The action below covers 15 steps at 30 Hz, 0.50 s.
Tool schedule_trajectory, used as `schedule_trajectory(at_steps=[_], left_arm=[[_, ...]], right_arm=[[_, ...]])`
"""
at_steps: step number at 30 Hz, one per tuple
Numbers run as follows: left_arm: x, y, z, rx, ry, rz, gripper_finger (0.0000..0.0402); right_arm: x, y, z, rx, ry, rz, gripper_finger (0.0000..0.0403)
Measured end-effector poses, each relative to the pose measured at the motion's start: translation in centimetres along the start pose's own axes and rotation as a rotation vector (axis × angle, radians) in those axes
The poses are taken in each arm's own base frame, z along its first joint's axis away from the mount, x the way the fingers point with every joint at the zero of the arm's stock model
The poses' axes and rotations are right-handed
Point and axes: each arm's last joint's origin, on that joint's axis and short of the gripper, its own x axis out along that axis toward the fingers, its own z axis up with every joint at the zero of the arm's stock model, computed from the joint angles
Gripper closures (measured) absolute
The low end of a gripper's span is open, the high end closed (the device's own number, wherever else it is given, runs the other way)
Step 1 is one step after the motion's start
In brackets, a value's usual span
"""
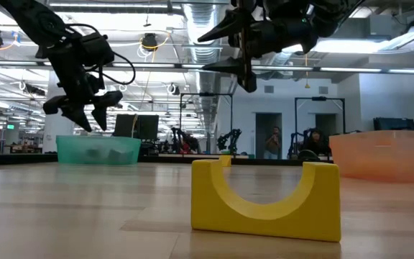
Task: Sort & place blocks by color
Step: Put the red block into the transparent bin
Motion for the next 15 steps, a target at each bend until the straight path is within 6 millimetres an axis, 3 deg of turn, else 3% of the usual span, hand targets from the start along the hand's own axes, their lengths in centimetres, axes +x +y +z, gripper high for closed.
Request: schedule_trajectory(at_steps=[5,15], left_arm=[[-0.5,-0.2,0.3,-0.008,0.015,-0.071,0.0174],[-4.8,-1.7,5.2,0.051,-0.088,-0.139,0.015]], right_arm=[[0.0,0.0,0.0,0.0,0.0,-0.001,0.0148],[0.0,0.0,-0.1,0.001,0.008,-0.006,0.0148]])
